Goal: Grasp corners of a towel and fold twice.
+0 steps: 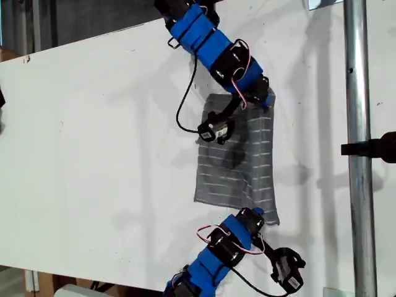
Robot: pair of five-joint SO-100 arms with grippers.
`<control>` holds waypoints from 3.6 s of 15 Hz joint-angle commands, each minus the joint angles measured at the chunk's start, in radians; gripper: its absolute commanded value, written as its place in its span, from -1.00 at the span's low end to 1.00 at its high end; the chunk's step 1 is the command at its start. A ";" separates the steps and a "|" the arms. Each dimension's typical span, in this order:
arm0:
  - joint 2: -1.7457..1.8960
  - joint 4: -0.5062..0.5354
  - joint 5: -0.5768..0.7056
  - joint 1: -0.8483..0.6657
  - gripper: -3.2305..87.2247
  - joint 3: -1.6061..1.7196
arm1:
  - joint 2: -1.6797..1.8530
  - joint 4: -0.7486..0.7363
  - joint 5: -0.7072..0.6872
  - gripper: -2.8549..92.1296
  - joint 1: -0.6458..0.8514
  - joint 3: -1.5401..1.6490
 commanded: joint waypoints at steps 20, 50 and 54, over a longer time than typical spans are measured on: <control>-0.011 -0.107 0.225 -0.468 -0.65 0.477 | -0.091 0.054 0.218 -0.43 0.247 0.440; 2.324 -0.468 0.276 -0.198 -0.85 2.094 | 1.086 0.091 0.922 -0.13 0.067 1.124; 2.324 -0.460 0.293 -0.224 -0.86 2.089 | 0.965 -0.279 0.795 -0.15 0.250 1.269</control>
